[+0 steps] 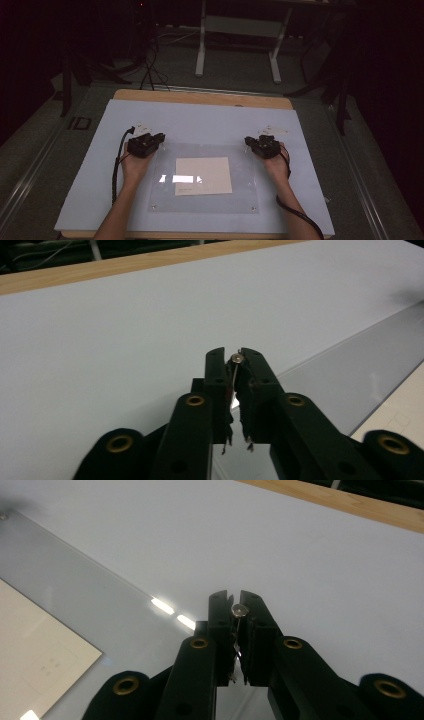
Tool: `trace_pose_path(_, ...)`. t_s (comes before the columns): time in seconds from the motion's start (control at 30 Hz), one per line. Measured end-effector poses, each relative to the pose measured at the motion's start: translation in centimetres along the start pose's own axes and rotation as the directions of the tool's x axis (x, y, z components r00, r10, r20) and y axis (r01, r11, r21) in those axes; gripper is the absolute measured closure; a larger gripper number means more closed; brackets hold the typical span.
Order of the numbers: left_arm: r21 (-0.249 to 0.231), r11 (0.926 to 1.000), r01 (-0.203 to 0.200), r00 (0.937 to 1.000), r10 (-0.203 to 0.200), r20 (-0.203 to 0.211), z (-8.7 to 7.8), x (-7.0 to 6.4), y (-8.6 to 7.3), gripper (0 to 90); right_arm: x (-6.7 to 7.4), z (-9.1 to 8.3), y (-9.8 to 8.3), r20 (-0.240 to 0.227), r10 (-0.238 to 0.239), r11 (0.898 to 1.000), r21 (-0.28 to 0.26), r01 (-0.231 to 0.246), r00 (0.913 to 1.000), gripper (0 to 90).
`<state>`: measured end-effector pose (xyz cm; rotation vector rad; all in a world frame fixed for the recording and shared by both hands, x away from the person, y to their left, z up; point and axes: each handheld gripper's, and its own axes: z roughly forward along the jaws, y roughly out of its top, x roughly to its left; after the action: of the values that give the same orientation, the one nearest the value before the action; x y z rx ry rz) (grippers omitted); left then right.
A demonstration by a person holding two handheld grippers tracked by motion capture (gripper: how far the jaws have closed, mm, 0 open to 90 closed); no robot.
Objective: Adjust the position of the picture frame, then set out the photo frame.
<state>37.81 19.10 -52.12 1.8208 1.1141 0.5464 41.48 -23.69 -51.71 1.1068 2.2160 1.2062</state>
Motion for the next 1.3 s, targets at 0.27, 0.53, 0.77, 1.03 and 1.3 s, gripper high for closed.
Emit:
trace_pose_path(0.27,-0.024,0.9995,0.018,0.9997,-0.018,0.014,0.1,0.2,-0.3,84.2,0.0,0.0,0.0,-0.001,0.014,1.0,-0.004,-0.014,0.9999,85.1)
trace_pose_path(0.53,-0.026,0.9982,0.054,0.9979,-0.053,0.038,0.2,0.5,-0.4,83.9,0.0,0.1,0.0,-0.003,0.028,1.0,-0.003,-0.028,0.9996,85.1)
trace_pose_path(0.77,-0.016,0.9964,0.083,0.9945,-0.082,0.065,0.2,0.9,-0.4,83.1,-0.3,0.1,0.1,-0.022,0.048,0.999,0.012,-0.048,0.9986,84.9)
trace_pose_path(1.03,0.033,0.996,0.083,0.9925,-0.086,0.087,0.3,1.3,0.3,83.2,-0.7,0.1,0.4,-0.05,0.096,0.995,0.034,-0.094,0.9941,84.2)
trace_pose_path(1.3,0.083,0.9903,0.112,0.9867,-0.12,0.109,0.8,2.0,1.0,83.5,-1.3,0.5,0.7,-0.068,0.15,0.988,0.05,-0.147,0.9863,84.0)
